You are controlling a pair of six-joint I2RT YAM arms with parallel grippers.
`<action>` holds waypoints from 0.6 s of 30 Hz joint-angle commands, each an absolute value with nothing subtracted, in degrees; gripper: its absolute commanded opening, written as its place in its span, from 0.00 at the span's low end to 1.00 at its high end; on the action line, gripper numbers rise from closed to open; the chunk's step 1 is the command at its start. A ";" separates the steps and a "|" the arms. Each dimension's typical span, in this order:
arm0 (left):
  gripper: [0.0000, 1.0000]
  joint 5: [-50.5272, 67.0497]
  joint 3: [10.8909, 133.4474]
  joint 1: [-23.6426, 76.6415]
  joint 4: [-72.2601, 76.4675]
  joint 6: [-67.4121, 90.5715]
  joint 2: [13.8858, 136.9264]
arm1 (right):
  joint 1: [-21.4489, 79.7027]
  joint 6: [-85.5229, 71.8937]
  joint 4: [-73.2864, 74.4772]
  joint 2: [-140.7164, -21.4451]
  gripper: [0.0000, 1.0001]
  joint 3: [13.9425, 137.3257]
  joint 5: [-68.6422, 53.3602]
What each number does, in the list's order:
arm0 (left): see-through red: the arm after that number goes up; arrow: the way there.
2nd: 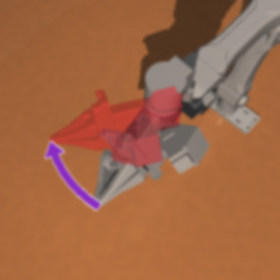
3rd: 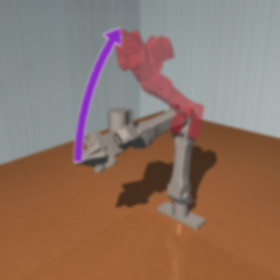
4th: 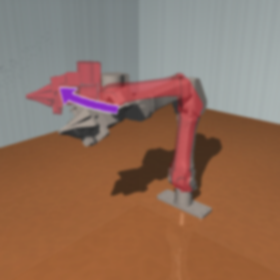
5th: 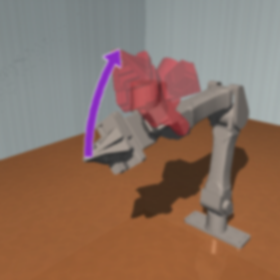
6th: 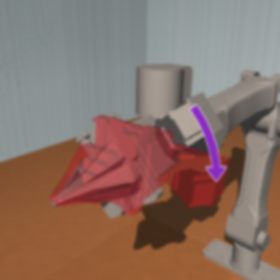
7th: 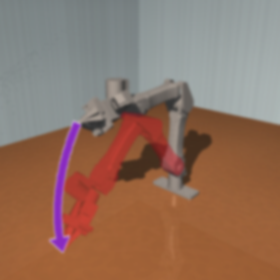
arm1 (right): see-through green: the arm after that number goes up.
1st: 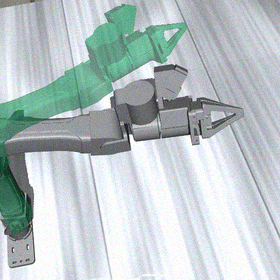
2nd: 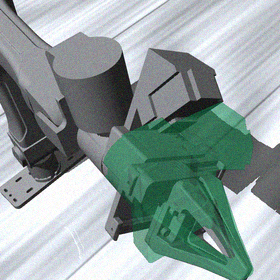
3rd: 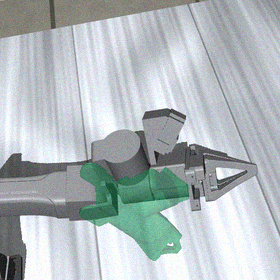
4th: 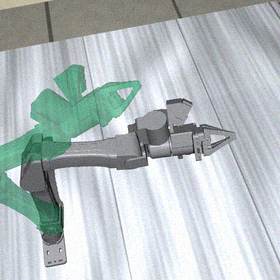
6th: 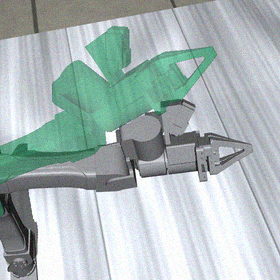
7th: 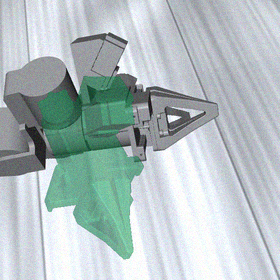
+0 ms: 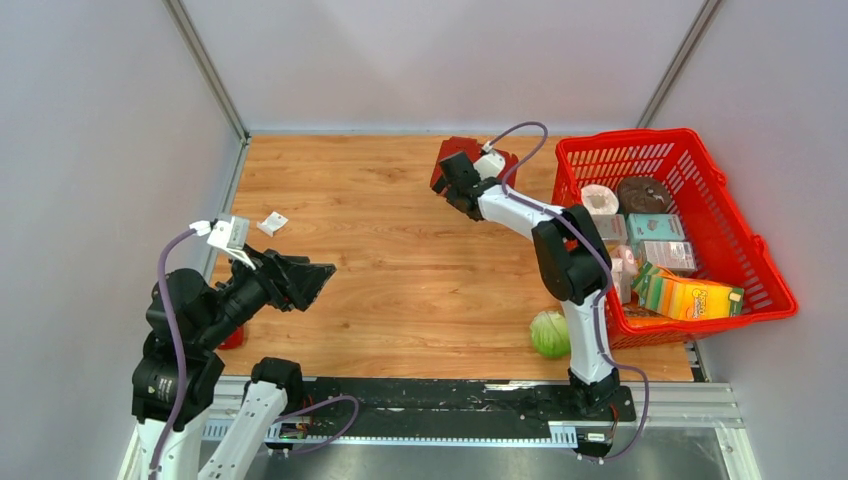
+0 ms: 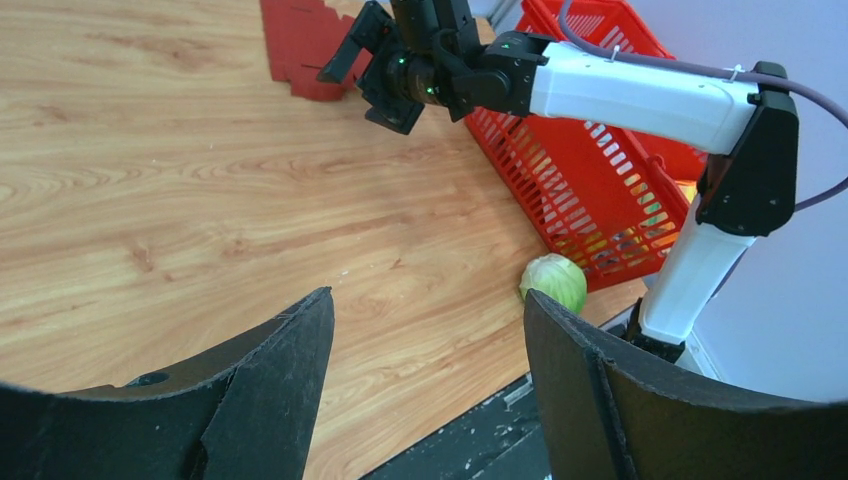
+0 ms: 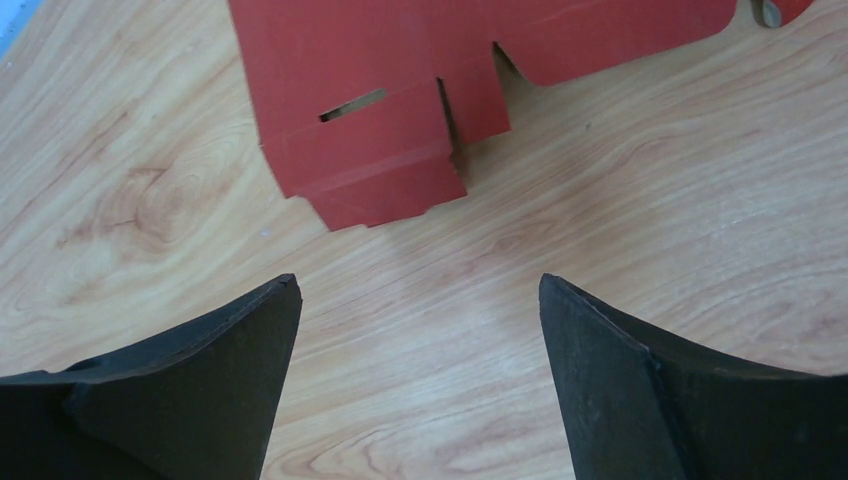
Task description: Fold the paper box
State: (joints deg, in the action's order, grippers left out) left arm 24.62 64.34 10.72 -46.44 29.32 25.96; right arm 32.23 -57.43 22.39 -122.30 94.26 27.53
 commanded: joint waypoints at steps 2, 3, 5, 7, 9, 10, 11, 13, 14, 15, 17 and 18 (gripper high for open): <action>0.77 25.84 63.20 10.37 -44.12 28.74 26.45 | 29.54 -56.78 7.04 -119.79 0.88 90.00 23.47; 0.77 25.84 63.11 10.46 -43.95 28.65 26.63 | 29.27 -56.78 6.25 -120.06 0.87 89.30 22.94; 0.77 26.10 62.93 10.46 -43.86 28.48 26.89 | 28.74 -57.39 4.13 -121.02 0.84 88.68 21.10; 0.77 26.19 62.75 10.46 -43.59 28.48 27.16 | 28.13 -57.48 2.21 -121.38 0.84 87.72 20.31; 0.77 26.28 62.58 10.46 -43.51 28.30 27.42 | 27.51 -58.00 0.54 -122.08 0.83 86.93 18.99; 0.77 26.28 62.58 10.46 -43.51 28.13 27.51 | 27.34 -58.27 -2.34 -122.43 0.82 86.31 17.51; 0.77 26.28 62.49 10.46 -43.51 28.04 27.60 | 27.16 -58.36 -2.89 -123.04 0.81 86.22 17.14; 0.77 26.28 62.40 10.46 -43.51 27.95 27.60 | 26.98 -58.27 -3.51 -123.48 0.79 86.48 17.05; 0.77 26.28 62.40 10.46 -43.51 27.86 27.77 | 26.81 -58.45 -3.95 -123.75 0.78 86.57 16.62; 0.77 26.37 62.32 10.46 -43.51 27.86 27.60 | 26.46 -58.71 -4.04 -124.45 0.76 86.83 16.09; 0.77 26.46 62.40 10.46 -43.51 27.86 27.68 | 26.28 -59.33 -2.82 -125.07 0.73 87.80 15.21; 0.77 26.28 62.32 10.46 -43.51 27.86 27.69 | 26.28 -59.33 -2.81 -125.33 0.73 87.89 15.21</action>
